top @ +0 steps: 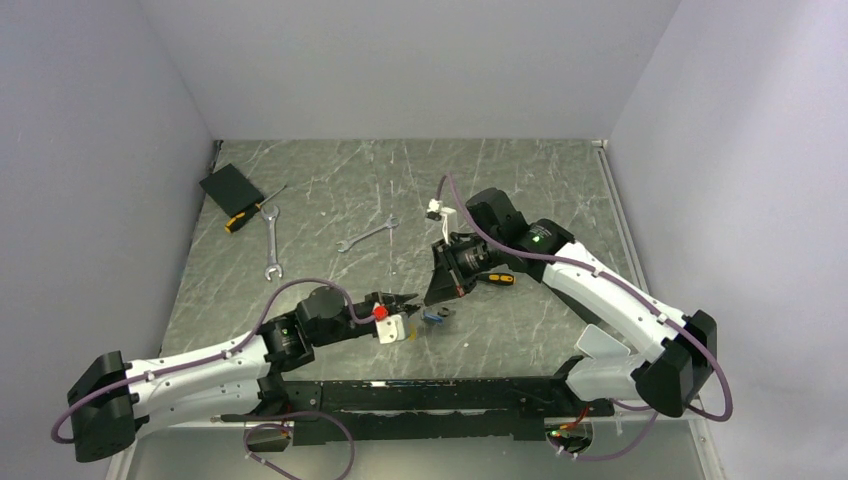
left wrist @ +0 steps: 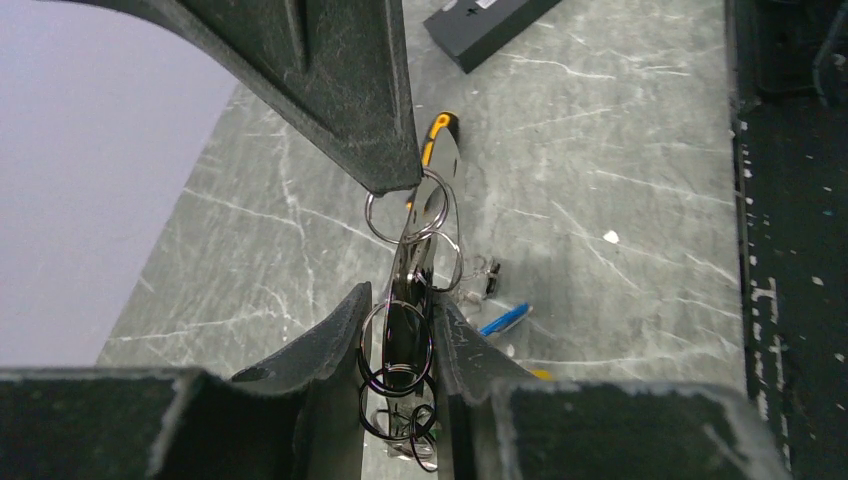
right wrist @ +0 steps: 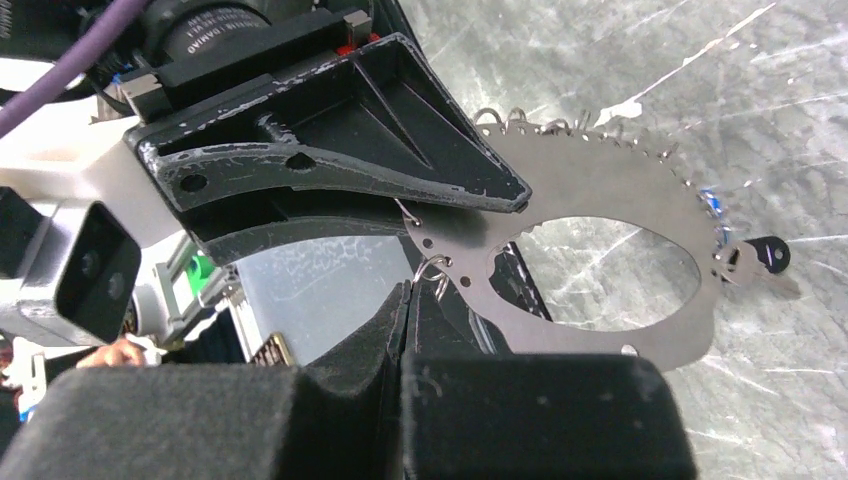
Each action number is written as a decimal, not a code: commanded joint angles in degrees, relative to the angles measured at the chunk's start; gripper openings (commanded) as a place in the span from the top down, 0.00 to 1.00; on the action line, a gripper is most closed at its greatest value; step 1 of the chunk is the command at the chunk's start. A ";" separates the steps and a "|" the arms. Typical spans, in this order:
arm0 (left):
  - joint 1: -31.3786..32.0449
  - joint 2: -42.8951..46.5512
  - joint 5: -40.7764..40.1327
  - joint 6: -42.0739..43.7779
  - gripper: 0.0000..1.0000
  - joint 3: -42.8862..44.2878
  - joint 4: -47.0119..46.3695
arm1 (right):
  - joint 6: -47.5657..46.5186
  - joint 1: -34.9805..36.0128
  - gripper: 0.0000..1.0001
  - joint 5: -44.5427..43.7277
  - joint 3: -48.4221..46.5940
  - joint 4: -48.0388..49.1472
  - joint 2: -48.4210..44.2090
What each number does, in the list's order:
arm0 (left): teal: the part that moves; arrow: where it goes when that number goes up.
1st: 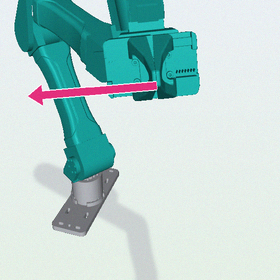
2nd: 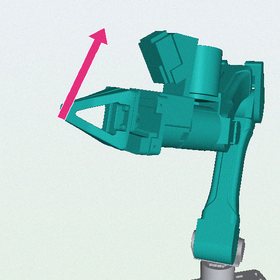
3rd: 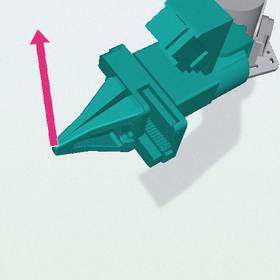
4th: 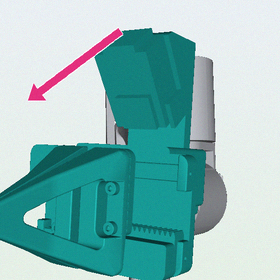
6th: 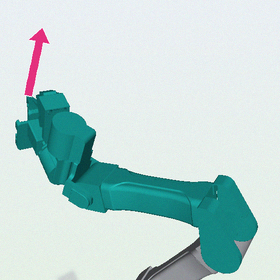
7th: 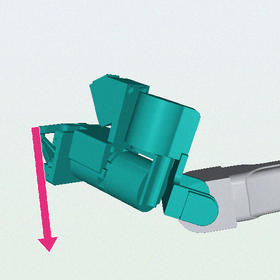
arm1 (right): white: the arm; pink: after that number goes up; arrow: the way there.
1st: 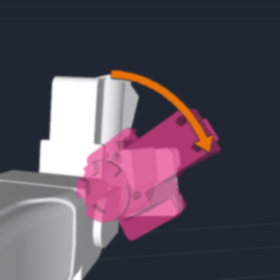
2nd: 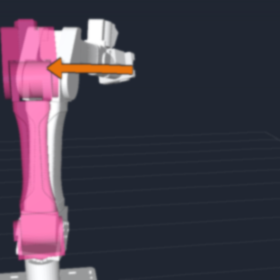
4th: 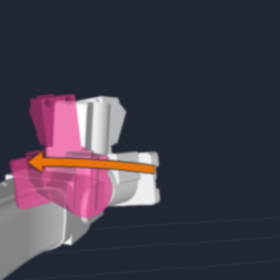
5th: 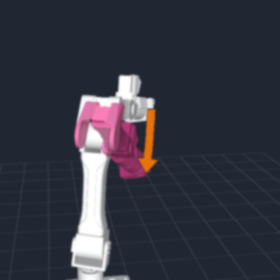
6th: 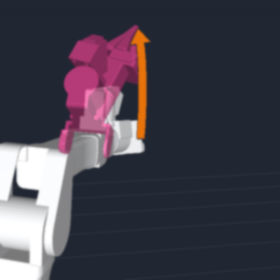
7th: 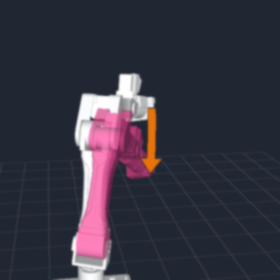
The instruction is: Put the keys on the keyring
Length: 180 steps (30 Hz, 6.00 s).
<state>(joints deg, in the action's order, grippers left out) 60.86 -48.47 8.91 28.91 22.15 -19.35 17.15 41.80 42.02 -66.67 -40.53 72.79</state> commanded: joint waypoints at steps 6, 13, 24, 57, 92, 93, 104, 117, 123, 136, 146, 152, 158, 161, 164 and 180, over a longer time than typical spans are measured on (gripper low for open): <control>-0.30 1.42 1.11 -0.92 1.00 6.41 6.95 | -9.44 1.82 1.00 -0.94 -3.52 -8.63 1.69; -1.68 2.30 1.81 -5.86 1.00 6.87 7.09 | -11.22 4.61 1.00 -4.16 -3.90 -9.61 2.69; -1.89 1.54 3.63 -6.65 1.00 7.07 8.34 | -9.02 4.96 1.00 -5.19 -4.71 -5.07 3.02; -1.89 0.44 -2.81 -17.60 1.00 2.81 -9.73 | 1.66 4.56 0.39 -25.28 13.47 22.25 -22.11; -1.89 -3.18 -11.36 -21.19 1.00 1.10 -18.93 | 23.11 4.52 0.55 -26.31 28.92 43.10 -27.15; -1.89 -3.29 -11.38 -21.25 1.00 1.07 -19.08 | 23.54 4.53 0.55 -25.70 29.37 43.75 -26.96; -1.89 -2.58 -11.06 -21.96 1.00 0.95 -19.57 | 24.74 4.52 0.60 -25.58 30.00 46.31 -24.99; -1.89 -2.45 -10.66 -22.35 1.00 -0.19 -22.08 | 26.96 4.52 0.61 -26.01 31.73 47.76 -24.49; -1.89 -1.81 -10.49 -22.21 1.00 -0.35 -22.04 | 26.37 4.52 0.62 -27.33 30.95 47.63 -23.83; -1.89 -1.79 -9.62 -22.51 1.00 -1.24 -23.43 | 28.04 4.41 0.68 -28.55 31.87 51.89 -23.80; -1.89 -1.54 -9.43 -22.92 1.00 -1.55 -23.51 | 28.56 4.21 0.75 -27.87 31.48 53.45 -21.87; -1.89 -1.32 -9.43 -23.02 1.00 -1.67 -23.59 | 27.63 4.19 0.83 -27.96 31.03 52.40 -21.35; -1.89 -1.02 -9.43 -22.54 1.00 -1.52 -22.92 | 23.88 4.17 1.00 -27.88 28.90 48.40 -21.47; -1.89 -0.97 -9.43 -22.13 1.00 -1.29 -21.94 | 20.92 4.21 1.00 -27.49 26.82 44.72 -21.05; -1.89 -0.69 -9.43 -21.76 1.00 -1.17 -21.07 | 17.64 4.20 1.00 -26.65 23.90 39.21 -19.70; -1.88 -0.14 -5.57 -19.33 1.00 -0.27 -16.82 | 0.73 4.20 1.00 -17.18 7.83 17.44 -9.34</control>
<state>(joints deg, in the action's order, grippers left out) 59.05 -50.28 1.69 8.32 19.92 -33.15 23.90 46.04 21.65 -54.54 -17.10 62.83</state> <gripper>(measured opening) 0.274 0.017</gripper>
